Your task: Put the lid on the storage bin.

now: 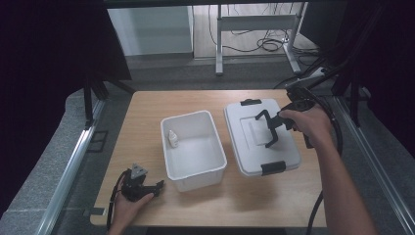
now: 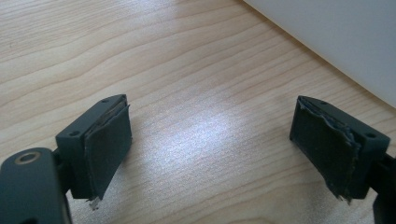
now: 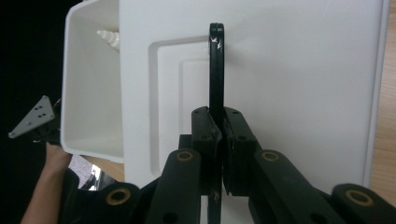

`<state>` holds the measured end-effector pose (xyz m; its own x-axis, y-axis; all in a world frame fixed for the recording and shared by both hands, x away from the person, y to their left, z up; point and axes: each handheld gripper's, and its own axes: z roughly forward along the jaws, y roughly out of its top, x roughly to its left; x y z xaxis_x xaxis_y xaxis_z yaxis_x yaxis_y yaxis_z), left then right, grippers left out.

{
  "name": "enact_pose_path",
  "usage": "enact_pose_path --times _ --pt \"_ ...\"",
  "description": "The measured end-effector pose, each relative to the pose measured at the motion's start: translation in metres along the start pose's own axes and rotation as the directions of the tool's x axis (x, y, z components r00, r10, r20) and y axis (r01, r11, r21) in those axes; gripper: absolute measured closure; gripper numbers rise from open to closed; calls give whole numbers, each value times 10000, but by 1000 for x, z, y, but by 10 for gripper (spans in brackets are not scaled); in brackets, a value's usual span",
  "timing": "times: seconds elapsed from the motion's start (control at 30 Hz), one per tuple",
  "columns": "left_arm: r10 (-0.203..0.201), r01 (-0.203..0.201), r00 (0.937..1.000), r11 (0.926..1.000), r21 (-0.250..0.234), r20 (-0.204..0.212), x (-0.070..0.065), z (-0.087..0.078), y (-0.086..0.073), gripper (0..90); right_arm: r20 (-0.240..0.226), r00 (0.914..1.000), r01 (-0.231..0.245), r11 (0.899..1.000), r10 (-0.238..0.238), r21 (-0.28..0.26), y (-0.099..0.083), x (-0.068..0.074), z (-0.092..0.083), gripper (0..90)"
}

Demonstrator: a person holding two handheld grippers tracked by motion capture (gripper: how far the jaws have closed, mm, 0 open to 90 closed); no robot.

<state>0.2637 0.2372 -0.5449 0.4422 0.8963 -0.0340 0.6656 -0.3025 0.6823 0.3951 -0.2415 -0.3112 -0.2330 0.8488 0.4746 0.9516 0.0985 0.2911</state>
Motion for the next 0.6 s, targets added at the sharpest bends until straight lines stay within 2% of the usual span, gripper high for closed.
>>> enact_pose_path --times 0.27,0.6 --pt "1 -1 10000 10000 27 1 0 0 0 126 -133 9997 215 9998 -215 29 6 20 2 851" --pt "5 -5 10000 10000 22 -1 0 0 0 126 -302 9991 305 9995 -303 54 9 33 3 851"
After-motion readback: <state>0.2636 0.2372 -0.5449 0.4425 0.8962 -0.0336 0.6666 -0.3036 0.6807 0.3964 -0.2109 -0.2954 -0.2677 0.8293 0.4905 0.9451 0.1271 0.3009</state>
